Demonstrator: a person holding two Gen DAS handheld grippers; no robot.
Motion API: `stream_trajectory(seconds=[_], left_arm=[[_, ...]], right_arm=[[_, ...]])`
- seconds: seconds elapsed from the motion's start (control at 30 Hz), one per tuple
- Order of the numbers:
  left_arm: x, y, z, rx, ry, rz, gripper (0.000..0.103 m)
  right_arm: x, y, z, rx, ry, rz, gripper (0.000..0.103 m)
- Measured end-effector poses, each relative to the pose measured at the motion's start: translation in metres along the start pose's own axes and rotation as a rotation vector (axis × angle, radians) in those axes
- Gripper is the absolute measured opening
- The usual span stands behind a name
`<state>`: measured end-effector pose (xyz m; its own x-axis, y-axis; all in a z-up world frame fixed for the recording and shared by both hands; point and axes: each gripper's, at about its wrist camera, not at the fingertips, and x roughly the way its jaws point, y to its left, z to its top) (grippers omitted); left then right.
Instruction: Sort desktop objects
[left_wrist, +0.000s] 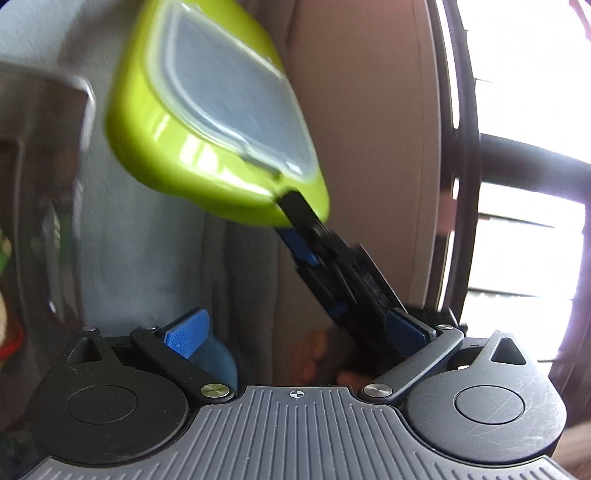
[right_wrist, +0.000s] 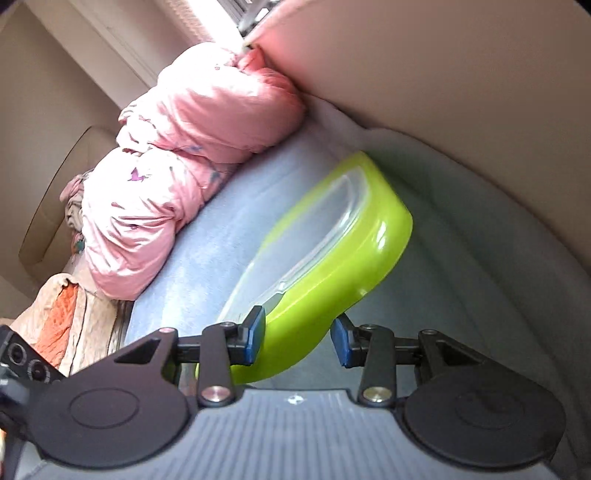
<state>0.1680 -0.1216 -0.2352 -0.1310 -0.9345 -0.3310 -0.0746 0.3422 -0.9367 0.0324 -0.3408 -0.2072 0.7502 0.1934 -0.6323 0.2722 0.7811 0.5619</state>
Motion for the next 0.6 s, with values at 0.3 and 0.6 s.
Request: stream_trajectory(seconds=[0.3,0.6], left_arm=[[-0.008,0.002,0.07,-0.048,-0.139,0.044,0.103],[0.016,0.015,0.097,-0.105,-0.168,0.124,0.103]], right_arm=[[0.006,0.034,0.023,0.026,-0.011,0.003,0.042],[0.015,0.019,0.02,0.159,-0.018,0.0,0.046]])
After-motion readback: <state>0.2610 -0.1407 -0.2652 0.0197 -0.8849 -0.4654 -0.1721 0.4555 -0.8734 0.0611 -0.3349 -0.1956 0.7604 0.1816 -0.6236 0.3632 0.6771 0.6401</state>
